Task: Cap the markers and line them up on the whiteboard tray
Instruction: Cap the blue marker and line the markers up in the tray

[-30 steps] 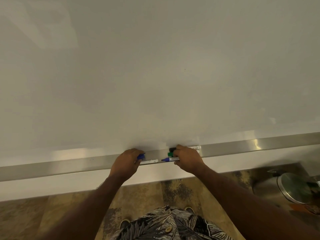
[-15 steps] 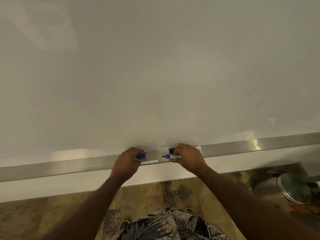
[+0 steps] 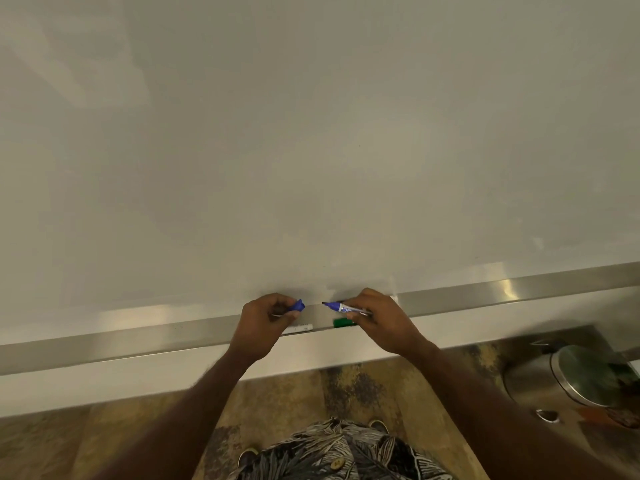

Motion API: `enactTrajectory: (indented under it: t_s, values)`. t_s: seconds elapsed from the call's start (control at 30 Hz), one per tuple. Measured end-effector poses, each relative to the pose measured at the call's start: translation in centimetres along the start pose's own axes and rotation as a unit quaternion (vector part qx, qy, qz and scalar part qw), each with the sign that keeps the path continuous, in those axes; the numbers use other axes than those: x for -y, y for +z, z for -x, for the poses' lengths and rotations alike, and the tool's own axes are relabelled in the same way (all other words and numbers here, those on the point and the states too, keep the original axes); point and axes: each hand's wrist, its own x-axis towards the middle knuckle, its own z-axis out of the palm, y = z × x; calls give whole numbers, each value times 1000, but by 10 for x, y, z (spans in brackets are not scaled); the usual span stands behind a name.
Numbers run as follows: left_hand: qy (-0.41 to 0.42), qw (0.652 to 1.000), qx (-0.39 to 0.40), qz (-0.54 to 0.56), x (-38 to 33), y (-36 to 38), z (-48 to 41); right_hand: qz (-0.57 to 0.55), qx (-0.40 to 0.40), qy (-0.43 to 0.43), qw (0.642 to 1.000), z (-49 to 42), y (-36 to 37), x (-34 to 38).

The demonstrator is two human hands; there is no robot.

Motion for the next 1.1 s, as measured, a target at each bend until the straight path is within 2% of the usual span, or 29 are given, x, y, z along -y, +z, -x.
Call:
enactTrajectory:
  t_s: [0.23, 0.43, 0.7, 0.9, 1.1]
  values:
    - [2, 1000, 27, 6, -7, 3, 4, 14, 10, -16, 1000, -3, 9, 12]
    - [50, 998, 38, -23, -11, -2, 3, 39, 17, -42, 998, -8, 1, 21]
    - [73, 994, 51, -62, -20, -6, -1, 56, -4, -53, 997, -14, -10, 26]
    - [62, 996, 54, -40, -25, -5, -1, 29, -8, -62, 998, -14, -11, 32]
    - [10, 999, 50, 14, -29, -2, 0, -6, -6, -45, 999, -15, -7, 35]
